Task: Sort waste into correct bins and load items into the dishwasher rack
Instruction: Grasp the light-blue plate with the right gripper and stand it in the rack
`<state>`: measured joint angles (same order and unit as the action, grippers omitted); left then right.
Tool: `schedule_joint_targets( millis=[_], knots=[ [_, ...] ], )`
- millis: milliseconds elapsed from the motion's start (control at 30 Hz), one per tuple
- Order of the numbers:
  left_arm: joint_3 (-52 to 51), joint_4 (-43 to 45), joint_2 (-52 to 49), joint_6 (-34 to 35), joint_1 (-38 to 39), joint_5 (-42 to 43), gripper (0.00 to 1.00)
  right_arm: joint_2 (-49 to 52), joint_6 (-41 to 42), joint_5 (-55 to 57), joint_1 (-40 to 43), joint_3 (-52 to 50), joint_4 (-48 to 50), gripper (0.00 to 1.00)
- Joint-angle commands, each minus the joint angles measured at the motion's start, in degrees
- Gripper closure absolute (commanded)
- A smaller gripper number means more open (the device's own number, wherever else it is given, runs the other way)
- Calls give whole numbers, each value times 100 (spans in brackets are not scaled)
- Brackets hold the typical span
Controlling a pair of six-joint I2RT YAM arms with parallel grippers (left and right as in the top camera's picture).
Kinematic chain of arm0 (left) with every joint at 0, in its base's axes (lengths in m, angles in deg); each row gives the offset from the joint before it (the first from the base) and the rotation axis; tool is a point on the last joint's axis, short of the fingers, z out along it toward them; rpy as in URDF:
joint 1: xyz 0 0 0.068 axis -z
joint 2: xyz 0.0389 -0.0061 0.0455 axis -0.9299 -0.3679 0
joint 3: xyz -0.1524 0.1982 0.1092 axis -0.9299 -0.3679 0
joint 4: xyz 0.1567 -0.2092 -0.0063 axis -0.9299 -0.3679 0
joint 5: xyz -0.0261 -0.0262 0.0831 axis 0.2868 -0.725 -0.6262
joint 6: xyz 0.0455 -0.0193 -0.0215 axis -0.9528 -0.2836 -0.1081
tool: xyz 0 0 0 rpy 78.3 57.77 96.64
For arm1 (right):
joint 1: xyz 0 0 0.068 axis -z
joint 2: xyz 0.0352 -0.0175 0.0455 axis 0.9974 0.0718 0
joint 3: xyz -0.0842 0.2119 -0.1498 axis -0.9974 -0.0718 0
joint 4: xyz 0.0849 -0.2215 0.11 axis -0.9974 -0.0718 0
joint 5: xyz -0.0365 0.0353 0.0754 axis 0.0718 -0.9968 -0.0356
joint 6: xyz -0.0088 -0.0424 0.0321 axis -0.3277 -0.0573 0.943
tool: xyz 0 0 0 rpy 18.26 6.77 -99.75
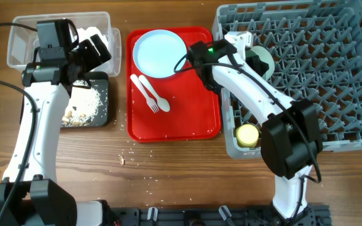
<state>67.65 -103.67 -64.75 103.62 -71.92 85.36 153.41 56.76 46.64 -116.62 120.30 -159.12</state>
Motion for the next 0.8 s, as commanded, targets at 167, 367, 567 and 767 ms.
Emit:
schedule_joint_targets(
  millis=[167,367,567,767],
  knots=[
    [66,-52,24,52,-13,70,0,212,280,-1255,-684,-70,-448,83],
    [66,-68,24,52,-13,70,0,151,304,-1429,-1001,24,-490,1],
    [66,-70,24,52,-13,70,0,-214,-223,-2070,-887,894,-166,0],
    [66,-184,24,50,-15,66,0,-424,-2225,-4898,-824,1054,3228,11]
  ],
)
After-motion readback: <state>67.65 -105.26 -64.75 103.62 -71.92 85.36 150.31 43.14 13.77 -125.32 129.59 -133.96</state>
